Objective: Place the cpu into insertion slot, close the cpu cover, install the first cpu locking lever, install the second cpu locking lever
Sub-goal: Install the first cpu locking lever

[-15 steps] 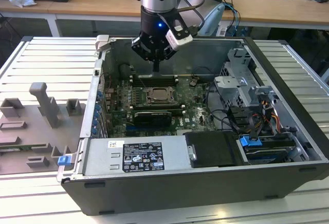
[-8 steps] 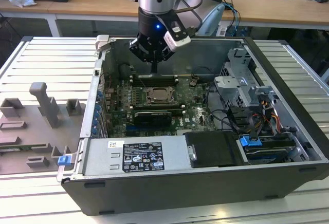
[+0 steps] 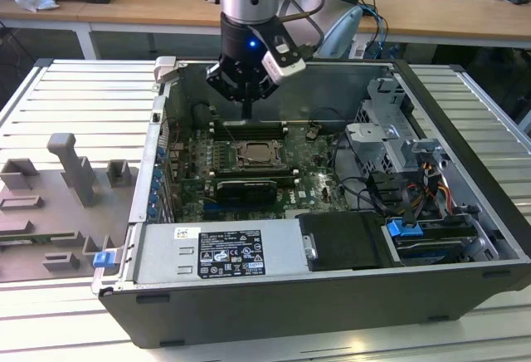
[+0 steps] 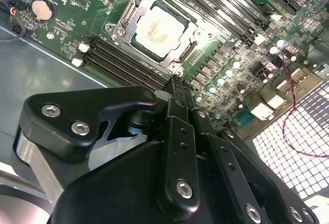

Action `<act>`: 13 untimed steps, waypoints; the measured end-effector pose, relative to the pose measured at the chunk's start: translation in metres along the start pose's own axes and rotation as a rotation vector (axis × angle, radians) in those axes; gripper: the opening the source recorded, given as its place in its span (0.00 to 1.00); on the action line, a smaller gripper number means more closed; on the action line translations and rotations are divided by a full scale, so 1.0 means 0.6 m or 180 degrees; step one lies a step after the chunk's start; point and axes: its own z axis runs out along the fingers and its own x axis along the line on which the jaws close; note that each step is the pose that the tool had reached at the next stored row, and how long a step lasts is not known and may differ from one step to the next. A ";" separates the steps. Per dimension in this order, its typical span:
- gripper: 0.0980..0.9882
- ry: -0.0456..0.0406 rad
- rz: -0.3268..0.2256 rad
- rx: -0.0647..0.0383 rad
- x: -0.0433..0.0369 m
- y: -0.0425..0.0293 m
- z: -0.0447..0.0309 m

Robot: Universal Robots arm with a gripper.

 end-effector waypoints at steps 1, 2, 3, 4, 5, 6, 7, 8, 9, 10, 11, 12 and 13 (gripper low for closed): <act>0.01 0.0000 -0.0004 0.0000 0.000 0.000 0.000; 0.01 0.0000 -0.0007 0.0000 0.001 0.000 0.000; 0.01 0.0001 -0.0015 0.0000 0.002 0.000 0.000; 0.01 0.0001 -0.0022 -0.0001 0.002 0.000 0.000; 0.01 0.0003 -0.0058 -0.0001 0.005 0.000 0.000; 0.01 0.0004 -0.0078 -0.0002 0.007 0.000 0.000; 0.01 0.0006 -0.0097 -0.0002 0.009 0.000 0.000; 0.01 0.0006 -0.0108 -0.0002 0.010 0.000 0.000; 0.01 0.0007 -0.0116 -0.0002 0.011 0.000 0.000; 0.01 0.0007 -0.0123 -0.0002 0.011 0.001 0.000; 0.01 0.0007 -0.0129 -0.0002 0.012 0.001 0.000; 0.01 0.0006 -0.0134 -0.0002 0.013 0.001 0.000; 0.01 0.0006 -0.0137 -0.0002 0.014 0.001 0.000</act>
